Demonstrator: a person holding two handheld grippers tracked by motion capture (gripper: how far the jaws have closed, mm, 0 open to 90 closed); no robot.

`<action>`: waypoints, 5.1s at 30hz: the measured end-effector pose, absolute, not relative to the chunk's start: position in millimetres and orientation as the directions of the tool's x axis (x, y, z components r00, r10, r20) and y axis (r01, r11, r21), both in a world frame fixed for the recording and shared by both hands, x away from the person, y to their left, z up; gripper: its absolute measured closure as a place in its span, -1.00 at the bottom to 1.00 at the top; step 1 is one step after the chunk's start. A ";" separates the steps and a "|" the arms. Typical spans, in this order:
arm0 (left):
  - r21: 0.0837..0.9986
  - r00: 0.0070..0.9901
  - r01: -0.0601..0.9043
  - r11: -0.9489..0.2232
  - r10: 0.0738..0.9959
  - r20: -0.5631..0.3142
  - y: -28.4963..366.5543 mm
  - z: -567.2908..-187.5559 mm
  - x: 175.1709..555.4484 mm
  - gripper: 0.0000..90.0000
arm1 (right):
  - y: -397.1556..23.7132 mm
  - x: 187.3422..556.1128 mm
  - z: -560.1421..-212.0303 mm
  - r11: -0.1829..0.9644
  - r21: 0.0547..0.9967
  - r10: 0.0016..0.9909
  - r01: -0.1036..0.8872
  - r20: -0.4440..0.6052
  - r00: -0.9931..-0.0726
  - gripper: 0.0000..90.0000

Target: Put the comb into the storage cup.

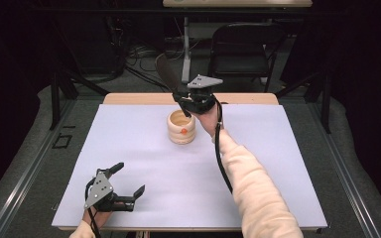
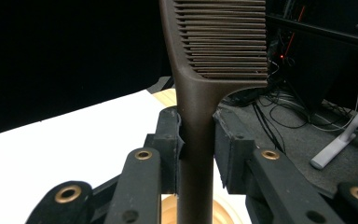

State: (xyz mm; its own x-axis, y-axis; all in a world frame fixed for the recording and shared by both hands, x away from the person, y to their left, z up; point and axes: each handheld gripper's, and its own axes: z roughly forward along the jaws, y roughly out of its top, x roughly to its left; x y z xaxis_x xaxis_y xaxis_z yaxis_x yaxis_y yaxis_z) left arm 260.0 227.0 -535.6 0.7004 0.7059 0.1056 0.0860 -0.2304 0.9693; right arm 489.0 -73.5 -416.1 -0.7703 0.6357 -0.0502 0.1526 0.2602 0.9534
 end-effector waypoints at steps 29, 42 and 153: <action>0.969 0.701 0.084 -0.231 0.705 0.107 227.4 -535.0 259.3 -1.00 | -62.6 496.2 -430.4 0.245 0.957 0.638 0.153 -0.040 -0.769 0.61; 0.969 0.701 0.084 -0.231 0.705 0.107 227.6 -535.1 259.4 -1.00 | -60.7 500.2 -438.0 0.249 0.954 0.640 0.167 -0.032 -0.768 0.61; 0.971 0.700 0.084 -0.226 0.707 0.104 228.0 -534.9 259.1 -1.00 | -56.8 503.5 -480.8 0.361 0.903 0.616 0.233 -0.043 -0.787 0.60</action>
State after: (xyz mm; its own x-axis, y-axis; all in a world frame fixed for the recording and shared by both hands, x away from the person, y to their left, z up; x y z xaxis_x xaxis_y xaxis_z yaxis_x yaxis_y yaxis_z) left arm 259.1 228.0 -534.9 0.6995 0.7071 0.1035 0.0845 -0.2257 0.9705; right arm 503.5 -56.8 -480.8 -0.7867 0.6158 -0.0426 0.2335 0.3608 0.9029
